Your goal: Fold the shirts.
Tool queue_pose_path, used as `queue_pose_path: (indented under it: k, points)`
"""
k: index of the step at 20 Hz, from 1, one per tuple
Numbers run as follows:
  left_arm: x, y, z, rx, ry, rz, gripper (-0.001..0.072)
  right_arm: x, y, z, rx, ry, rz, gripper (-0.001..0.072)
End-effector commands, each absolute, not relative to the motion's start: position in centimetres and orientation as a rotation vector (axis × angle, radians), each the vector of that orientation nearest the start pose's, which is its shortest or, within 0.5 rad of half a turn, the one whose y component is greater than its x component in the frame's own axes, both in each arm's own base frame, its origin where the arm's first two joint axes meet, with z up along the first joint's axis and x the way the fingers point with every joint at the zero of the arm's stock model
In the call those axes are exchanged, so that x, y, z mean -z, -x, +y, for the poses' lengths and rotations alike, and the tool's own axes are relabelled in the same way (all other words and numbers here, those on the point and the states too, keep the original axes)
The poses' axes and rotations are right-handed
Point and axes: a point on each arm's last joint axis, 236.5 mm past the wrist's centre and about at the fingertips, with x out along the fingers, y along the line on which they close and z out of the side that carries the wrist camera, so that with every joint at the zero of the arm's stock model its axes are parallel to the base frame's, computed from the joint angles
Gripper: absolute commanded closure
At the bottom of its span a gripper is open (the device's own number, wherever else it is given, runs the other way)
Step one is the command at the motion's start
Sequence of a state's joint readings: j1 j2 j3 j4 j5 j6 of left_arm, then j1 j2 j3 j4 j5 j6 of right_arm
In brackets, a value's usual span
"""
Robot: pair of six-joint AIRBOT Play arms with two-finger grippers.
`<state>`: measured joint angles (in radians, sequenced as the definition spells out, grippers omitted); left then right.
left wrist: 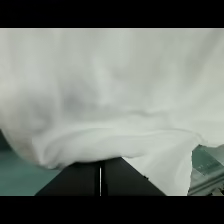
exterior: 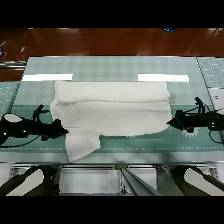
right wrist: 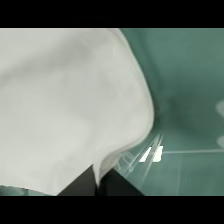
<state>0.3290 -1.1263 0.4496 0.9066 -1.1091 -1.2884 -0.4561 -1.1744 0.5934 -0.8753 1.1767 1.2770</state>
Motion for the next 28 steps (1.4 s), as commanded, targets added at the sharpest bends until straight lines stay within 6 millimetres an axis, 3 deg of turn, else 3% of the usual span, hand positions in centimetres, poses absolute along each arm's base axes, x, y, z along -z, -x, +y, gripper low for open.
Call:
queue_pose_path:
  k: [1,6,11,15,20,24,25,26,27,28]
  points:
    - [6.5,-24.8,-5.9,0.239,0.807,1.463,0.0688,4.7,-27.7,2.3,-0.198,-0.794,1.359,0.0685]
    - [2.0,-32.1,-3.9,0.245,0.714,1.284,0.0688,2.7,-31.0,1.6,-0.205,-0.809,1.287,0.0685]
    - [1.4,-39.6,-4.8,0.312,0.647,1.276,0.0688,3.3,-37.7,3.3,-0.233,-0.862,1.205,0.0685]
    - [2.1,-45.4,-4.1,0.294,0.699,1.293,0.0688,4.0,-42.3,2.8,-0.226,-0.891,1.190,0.0685]
    - [4.2,-49.0,-3.7,0.333,0.684,1.330,0.0688,4.5,-46.4,1.7,-0.228,-0.890,1.165,0.0685]
    - [6.4,-51.3,-3.7,0.313,0.672,1.295,0.0687,6.5,-49.2,1.9,-0.206,-0.868,1.137,0.0656]
    - [7.0,-51.1,-4.1,0.314,0.676,1.310,0.0604,6.9,-49.9,2.0,-0.188,-0.865,1.116,0.0470]
    - [7.2,-50.7,-4.5,0.321,0.680,1.333,0.0325,7.1,-50.5,2.0,-0.174,-0.852,1.097,0.0296]
    - [7.1,-50.3,-4.5,0.329,0.680,1.351,0.0195,6.9,-50.7,1.9,-0.169,-0.848,1.084,0.0299]
    - [6.6,-49.8,-4.2,0.343,0.684,1.371,0.0197,6.3,-50.8,1.5,-0.170,-0.847,1.072,0.0299]
